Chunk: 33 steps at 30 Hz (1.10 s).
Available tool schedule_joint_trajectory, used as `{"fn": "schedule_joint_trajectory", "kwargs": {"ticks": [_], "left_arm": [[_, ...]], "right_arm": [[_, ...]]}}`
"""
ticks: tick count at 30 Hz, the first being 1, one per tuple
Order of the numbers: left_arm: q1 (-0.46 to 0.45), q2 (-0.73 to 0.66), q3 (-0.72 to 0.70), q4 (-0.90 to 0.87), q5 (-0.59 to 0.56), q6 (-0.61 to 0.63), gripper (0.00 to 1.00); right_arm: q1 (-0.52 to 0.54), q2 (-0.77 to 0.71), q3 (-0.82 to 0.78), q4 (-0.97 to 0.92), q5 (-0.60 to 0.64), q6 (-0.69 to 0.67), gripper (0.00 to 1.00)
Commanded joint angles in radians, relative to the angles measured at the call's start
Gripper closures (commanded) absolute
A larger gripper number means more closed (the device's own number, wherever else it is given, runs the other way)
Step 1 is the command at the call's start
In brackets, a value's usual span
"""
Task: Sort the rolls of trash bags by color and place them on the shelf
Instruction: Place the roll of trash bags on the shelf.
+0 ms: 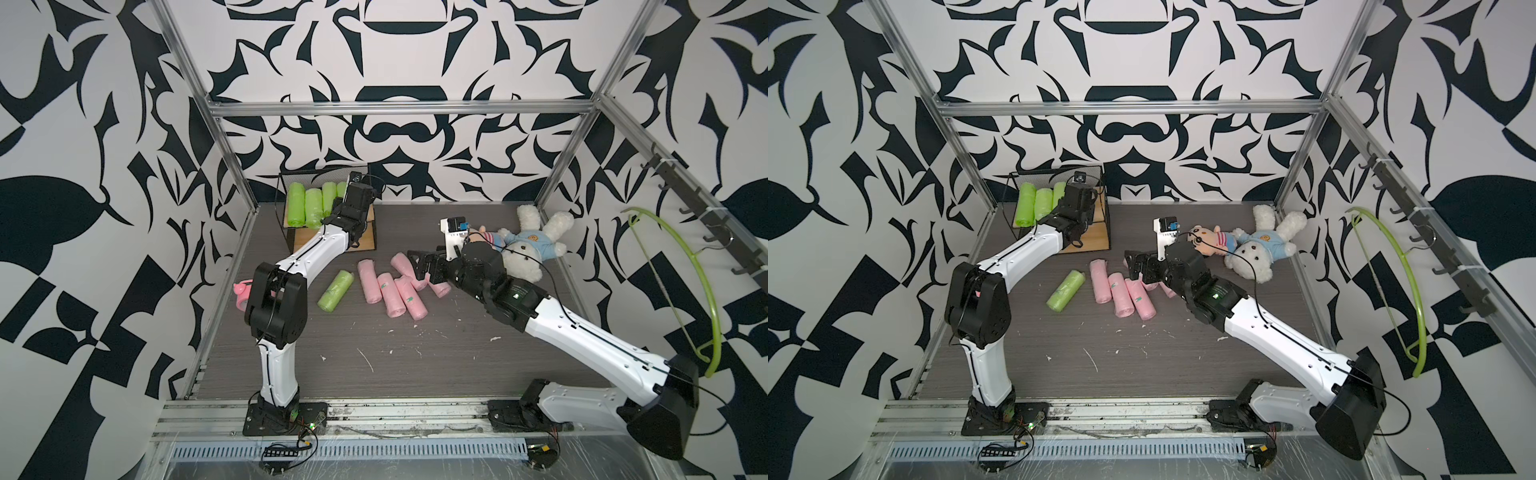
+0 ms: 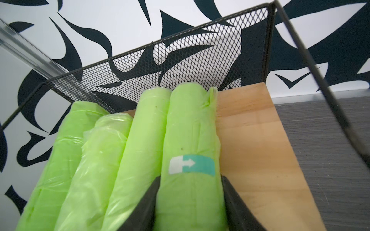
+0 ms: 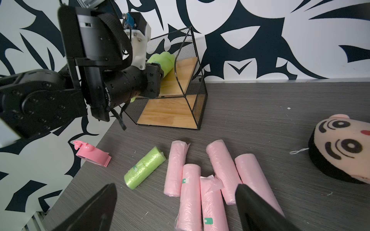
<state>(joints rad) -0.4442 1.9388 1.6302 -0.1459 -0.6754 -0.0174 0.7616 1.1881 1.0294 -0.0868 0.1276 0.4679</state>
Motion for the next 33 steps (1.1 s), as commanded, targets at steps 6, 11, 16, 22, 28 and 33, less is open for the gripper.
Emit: {"fn": "schedule_joint_trajectory", "kwargs": {"ticks": [6,11,16,22,28,33], "left_arm": [[0.006,-0.030,0.001,-0.003,-0.004,0.002,0.41],[0.006,-0.056,-0.018,-0.003,0.000,-0.001,0.36],[0.004,-0.104,-0.015,-0.046,0.028,-0.020,0.30],[0.004,-0.214,-0.076,-0.098,0.114,-0.075,0.23],[0.004,-0.360,-0.169,-0.205,0.294,-0.148,0.20],[0.007,-0.529,-0.363,-0.246,0.473,-0.200,0.20]], "right_arm": [[0.004,-0.014,0.015,0.028,0.007,0.011,0.02],[0.004,-0.016,0.011,0.026,0.007,0.011,0.02],[0.004,-0.028,0.014,-0.020,0.019,-0.003,0.02],[0.003,-0.051,-0.022,-0.051,0.032,0.002,0.02],[0.004,-0.046,-0.027,-0.107,0.030,-0.028,0.02],[0.004,-0.022,-0.032,-0.149,-0.011,-0.049,0.02]]}}
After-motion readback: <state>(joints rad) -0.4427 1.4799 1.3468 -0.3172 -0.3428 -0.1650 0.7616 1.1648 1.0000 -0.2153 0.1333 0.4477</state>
